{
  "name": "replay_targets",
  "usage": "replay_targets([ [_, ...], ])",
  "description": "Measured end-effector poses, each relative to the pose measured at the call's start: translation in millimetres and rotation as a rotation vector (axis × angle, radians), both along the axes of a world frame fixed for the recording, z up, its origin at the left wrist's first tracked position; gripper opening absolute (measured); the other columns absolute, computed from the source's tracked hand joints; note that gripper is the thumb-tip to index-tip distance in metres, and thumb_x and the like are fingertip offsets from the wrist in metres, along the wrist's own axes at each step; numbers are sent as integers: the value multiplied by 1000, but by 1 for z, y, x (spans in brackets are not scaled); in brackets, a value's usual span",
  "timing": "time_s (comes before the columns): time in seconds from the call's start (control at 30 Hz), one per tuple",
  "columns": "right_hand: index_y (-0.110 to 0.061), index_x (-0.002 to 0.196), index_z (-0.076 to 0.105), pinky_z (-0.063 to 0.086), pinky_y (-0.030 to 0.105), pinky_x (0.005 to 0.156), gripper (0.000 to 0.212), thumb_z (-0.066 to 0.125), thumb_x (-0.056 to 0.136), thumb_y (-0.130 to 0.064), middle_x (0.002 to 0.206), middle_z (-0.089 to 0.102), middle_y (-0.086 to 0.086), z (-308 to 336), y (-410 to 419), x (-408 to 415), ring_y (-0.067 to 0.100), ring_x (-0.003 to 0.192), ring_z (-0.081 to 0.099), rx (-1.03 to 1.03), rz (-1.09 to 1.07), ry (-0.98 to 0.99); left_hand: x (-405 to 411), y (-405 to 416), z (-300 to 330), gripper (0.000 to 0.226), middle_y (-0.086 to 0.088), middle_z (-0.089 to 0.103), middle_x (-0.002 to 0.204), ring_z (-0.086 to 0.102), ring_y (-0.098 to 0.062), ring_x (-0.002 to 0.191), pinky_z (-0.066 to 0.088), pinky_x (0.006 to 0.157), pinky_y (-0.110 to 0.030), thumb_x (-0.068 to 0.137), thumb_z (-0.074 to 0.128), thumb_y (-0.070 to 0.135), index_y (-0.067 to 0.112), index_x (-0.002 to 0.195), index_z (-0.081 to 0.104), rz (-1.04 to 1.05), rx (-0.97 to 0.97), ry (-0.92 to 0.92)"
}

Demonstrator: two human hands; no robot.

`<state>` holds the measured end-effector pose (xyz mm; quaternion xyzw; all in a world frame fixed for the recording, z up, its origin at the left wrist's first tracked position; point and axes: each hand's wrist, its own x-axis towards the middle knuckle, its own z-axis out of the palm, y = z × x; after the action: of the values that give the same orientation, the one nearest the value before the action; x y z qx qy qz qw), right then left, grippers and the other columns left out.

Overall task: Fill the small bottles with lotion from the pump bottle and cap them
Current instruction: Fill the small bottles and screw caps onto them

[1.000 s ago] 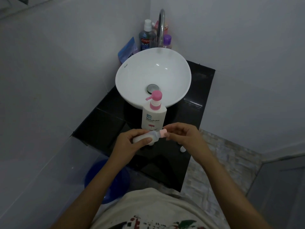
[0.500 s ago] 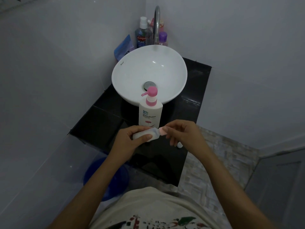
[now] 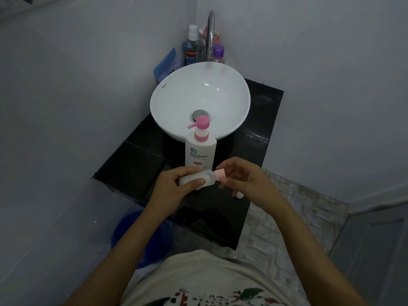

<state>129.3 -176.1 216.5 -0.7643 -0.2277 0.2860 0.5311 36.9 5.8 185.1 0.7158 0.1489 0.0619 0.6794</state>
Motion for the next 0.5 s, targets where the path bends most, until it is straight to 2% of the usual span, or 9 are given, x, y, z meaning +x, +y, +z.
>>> replay_targets([
  [0.07, -20, 91, 65, 52, 28, 51, 5, 64, 87, -22, 81, 72, 4, -1, 3, -3, 18, 66, 69, -33, -53, -11, -1, -1, 0, 27, 6, 69, 106, 64, -2, 99, 51, 78, -11, 78, 71, 8, 22, 101, 69, -3, 4, 1],
  [0.13, -15, 83, 65, 45, 21, 44, 24, 58, 88, -38, 66, 68, 4, -1, 8, -6, 16, 52, 63, -97, -133, -3, -1, -1, 1, 27, 5, 69, 106, 64, -4, 101, 51, 80, -12, 78, 72, 9, 22, 101, 69, 1, 2, 9],
  [0.2, -16, 82, 65, 41, 14, 44, 34, 50, 90, -46, 66, 67, 5, -1, 8, -7, 13, 50, 60, -141, -145, -27, -1, -2, 1, 27, 5, 70, 106, 65, -5, 101, 52, 81, -13, 78, 72, 9, 22, 101, 69, 5, 2, 11],
  [0.3, -27, 98, 60, 48, 13, 53, 12, 55, 91, -33, 91, 67, 0, 2, 2, -5, 6, 70, 63, -55, -47, -55, -2, -1, 2, 27, 5, 70, 104, 65, -4, 98, 52, 80, -12, 78, 71, 7, 23, 100, 69, 15, -3, 9],
  [0.37, -29, 103, 59, 55, 21, 61, 17, 61, 88, -22, 99, 65, -3, 2, -2, -3, 7, 81, 65, -45, 12, -93, -3, -1, 1, 27, 2, 70, 106, 65, -7, 100, 52, 83, -15, 78, 71, 7, 19, 102, 70, 20, -5, 11],
  [0.47, -26, 89, 63, 48, 16, 55, 4, 59, 89, -27, 81, 69, -3, 2, 2, -5, 4, 67, 64, -87, -49, -85, -5, -1, 1, 26, 2, 70, 107, 65, -7, 101, 53, 84, -16, 78, 71, 8, 19, 102, 70, 9, -1, 13],
  [0.5, -24, 86, 64, 46, 15, 55, 11, 57, 90, -31, 76, 68, -3, 1, 4, -5, 3, 63, 62, -107, -73, -92, -5, -1, 2, 26, 3, 70, 106, 65, -6, 100, 53, 83, -16, 79, 71, 8, 19, 102, 70, 3, -4, 13],
])
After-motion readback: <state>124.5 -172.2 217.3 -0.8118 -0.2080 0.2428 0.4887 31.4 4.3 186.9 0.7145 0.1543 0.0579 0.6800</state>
